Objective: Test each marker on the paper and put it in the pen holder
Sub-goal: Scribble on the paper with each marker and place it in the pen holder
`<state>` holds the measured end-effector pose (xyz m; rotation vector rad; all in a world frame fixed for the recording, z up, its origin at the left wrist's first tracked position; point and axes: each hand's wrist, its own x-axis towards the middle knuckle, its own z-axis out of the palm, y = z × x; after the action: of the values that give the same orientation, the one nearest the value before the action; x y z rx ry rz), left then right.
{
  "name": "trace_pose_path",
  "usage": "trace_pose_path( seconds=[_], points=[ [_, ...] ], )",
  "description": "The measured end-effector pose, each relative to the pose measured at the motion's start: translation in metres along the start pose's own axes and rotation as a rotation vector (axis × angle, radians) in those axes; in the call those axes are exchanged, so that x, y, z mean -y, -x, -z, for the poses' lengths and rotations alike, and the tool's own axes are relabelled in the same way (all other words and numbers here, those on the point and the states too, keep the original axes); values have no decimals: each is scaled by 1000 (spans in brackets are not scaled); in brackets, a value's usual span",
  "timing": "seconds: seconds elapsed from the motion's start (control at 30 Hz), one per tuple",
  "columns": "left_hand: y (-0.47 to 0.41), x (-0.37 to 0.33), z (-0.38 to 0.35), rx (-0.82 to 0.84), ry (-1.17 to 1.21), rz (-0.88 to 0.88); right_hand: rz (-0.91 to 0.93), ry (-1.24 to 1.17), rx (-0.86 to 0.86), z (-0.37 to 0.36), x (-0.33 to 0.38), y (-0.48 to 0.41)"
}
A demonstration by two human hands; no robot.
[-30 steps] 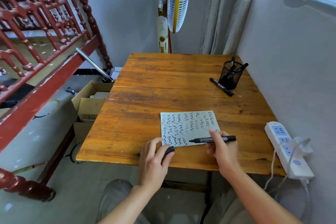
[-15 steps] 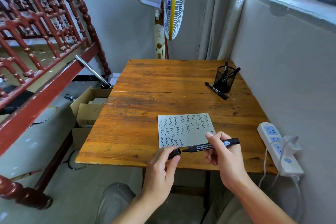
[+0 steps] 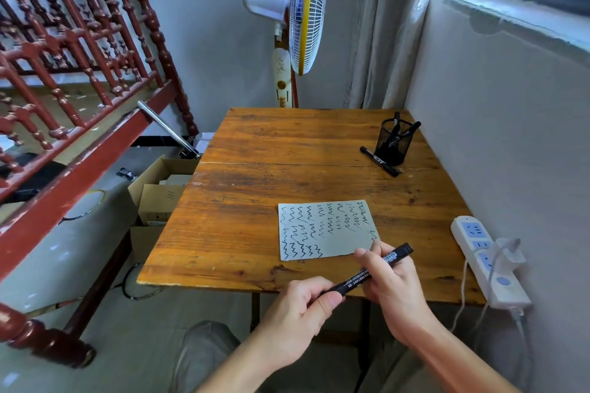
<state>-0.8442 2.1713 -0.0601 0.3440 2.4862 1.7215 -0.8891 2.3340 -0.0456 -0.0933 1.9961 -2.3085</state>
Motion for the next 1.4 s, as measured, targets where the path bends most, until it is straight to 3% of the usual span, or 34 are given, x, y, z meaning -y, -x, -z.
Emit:
trace_pose_path(
  seconds=[0.17, 0.33, 0.43, 0.57, 0.73, 0.87, 1.1, 1.27, 1.4],
  points=[
    [-6, 5, -9, -249, -607, -380, -159, -133, -133, -3, -12, 0],
    [-17, 26, -10, -228, -774, -430, -346, -110, -108, 5, -27, -8],
    [-30, 40, 2, -210, -767, -306, -371, -21, -135, 18, -22, -24],
    [-50, 64, 28, -311, -889, -12, -206, 85, -301, 45, 19, -74],
    [-59, 93, 32, -286, -1021, 213, -39, 141, -470, 73, 56, -148],
    [-59, 99, 30, -300, -1060, 212, 25, 200, -590, 87, 66, -202],
    [-61, 96, 28, -280, -1068, 254, -133, 80, -554, 90, 50, -261],
    [-60, 96, 29, -255, -1074, 262, -48, 22, -649, 93, 50, -294],
    [-61, 95, 29, -249, -1072, 265, -11, 125, -704, 96, 48, -312]
  ],
)
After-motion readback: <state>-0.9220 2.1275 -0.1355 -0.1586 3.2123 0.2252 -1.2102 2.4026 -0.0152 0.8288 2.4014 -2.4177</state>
